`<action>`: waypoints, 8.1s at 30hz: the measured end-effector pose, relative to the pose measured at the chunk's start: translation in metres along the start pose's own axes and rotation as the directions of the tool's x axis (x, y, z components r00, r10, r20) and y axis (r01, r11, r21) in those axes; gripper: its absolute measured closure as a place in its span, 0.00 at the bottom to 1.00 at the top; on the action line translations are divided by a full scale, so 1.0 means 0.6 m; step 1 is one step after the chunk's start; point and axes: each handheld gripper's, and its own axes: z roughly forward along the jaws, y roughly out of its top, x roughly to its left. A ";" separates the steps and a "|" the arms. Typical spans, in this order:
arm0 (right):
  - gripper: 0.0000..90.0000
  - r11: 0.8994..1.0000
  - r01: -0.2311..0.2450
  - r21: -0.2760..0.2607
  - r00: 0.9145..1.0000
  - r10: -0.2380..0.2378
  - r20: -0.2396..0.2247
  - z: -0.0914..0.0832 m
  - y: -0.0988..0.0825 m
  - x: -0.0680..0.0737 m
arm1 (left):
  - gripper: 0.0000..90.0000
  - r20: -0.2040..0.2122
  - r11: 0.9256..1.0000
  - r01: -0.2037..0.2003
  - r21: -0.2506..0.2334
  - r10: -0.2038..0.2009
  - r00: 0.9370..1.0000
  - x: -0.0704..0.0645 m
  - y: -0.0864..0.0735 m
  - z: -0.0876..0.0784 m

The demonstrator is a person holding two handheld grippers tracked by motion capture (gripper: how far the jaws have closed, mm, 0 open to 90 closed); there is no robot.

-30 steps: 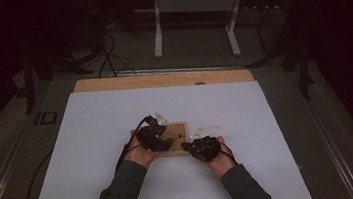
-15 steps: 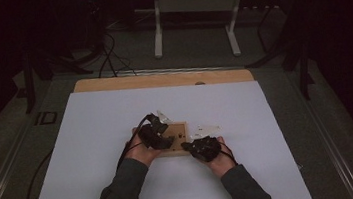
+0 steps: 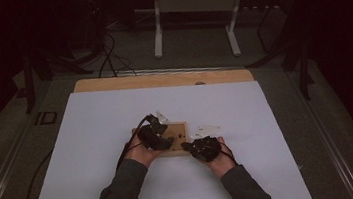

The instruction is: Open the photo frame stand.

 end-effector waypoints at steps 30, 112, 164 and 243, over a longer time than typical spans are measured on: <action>1.00 1.000 -0.003 -0.001 1.000 0.003 -0.009 0.000 0.000 -0.001 | 0.43 0.152 0.972 0.234 -0.019 -0.228 0.962 0.043 -0.026 0.002; 0.72 0.993 -0.115 -0.035 0.993 0.116 0.037 -0.041 0.027 -0.057 | 0.60 0.082 0.987 0.088 -0.131 -0.078 0.994 -0.012 -0.050 -0.009; 0.58 0.987 -0.123 -0.102 0.991 0.116 -0.066 -0.033 0.045 -0.046 | 0.67 0.241 0.966 0.105 -0.236 -0.047 0.969 0.003 -0.089 -0.026; 0.53 0.992 0.092 -0.087 0.995 -0.088 0.047 -0.046 0.038 0.040 | 0.78 0.142 0.982 0.007 -0.188 0.020 0.990 -0.014 -0.109 -0.008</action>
